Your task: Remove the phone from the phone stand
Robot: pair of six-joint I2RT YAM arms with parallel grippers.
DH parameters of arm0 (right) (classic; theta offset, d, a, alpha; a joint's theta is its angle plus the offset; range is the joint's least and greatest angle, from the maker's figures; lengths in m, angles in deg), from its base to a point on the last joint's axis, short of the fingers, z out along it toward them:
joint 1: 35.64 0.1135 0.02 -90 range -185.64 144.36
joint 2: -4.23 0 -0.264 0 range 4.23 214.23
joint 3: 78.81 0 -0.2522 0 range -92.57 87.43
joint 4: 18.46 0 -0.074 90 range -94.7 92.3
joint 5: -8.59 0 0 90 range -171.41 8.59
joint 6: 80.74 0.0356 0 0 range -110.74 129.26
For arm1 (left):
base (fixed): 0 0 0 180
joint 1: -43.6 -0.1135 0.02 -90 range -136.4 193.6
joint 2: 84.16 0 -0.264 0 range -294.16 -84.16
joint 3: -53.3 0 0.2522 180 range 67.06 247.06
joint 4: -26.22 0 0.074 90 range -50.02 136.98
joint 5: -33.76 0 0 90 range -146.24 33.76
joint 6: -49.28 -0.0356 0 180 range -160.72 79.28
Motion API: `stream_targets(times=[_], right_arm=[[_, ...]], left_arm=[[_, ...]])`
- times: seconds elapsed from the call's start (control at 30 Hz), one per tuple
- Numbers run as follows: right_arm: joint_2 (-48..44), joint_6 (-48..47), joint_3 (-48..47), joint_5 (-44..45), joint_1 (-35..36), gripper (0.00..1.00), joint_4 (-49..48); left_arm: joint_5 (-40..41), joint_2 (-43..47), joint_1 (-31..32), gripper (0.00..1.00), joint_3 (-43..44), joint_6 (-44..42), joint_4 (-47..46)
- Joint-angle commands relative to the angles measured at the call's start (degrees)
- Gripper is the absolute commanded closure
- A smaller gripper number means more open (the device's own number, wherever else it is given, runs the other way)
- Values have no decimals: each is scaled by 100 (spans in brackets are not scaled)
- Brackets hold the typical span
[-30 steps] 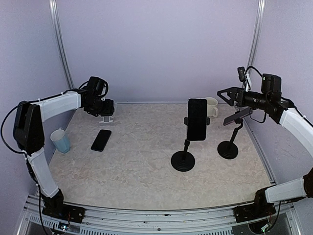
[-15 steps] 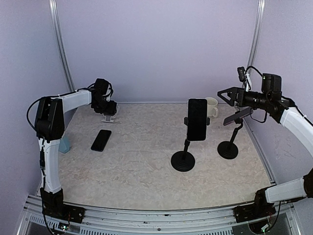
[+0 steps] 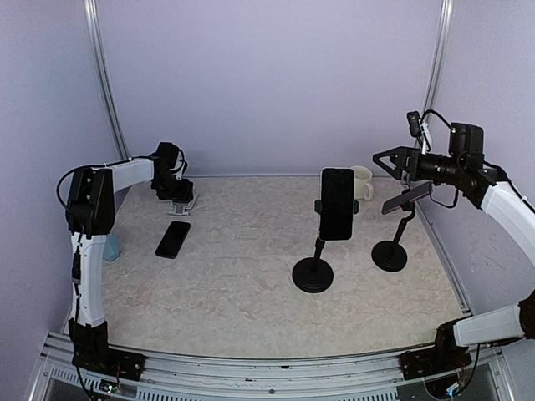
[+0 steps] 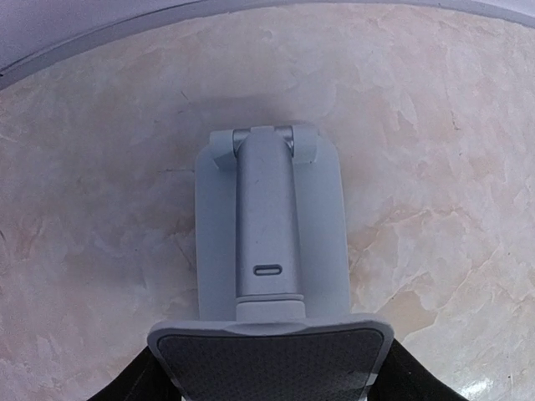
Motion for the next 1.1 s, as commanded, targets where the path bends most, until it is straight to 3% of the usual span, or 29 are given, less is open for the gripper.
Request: stream_targets(times=[0.0, 0.27, 0.5, 0.6, 0.7, 0.8, 0.93, 1.07], right_arm=[[-165, -60, -206, -124, 31, 0, 148], [-183, -75, -268, -147, 31, 0, 239], [-202, -103, -321, -184, 30, 0, 320], [-232, -140, -360, -194, 31, 0, 395], [-267, -160, -386, -236, 31, 0, 462], [-302, -184, -413, -309, 28, 0, 535], [-362, -196, -425, -511, 31, 0, 599], [-448, -196, -381, -863, 31, 0, 622]], left_arm=[[-139, -149, 30, 65, 305, -102, -122], [-224, -316, 35, 63, 430, -152, -102], [-225, -244, 47, 55, 250, -105, -157], [-179, -190, 84, 43, 141, -99, -199], [-220, -155, 91, 24, 130, -107, -168], [-256, -40, 96, 13, 124, -95, -143], [-285, 180, 92, 2, 152, -54, -125], [-380, 535, 92, 1, 179, 33, -127]])
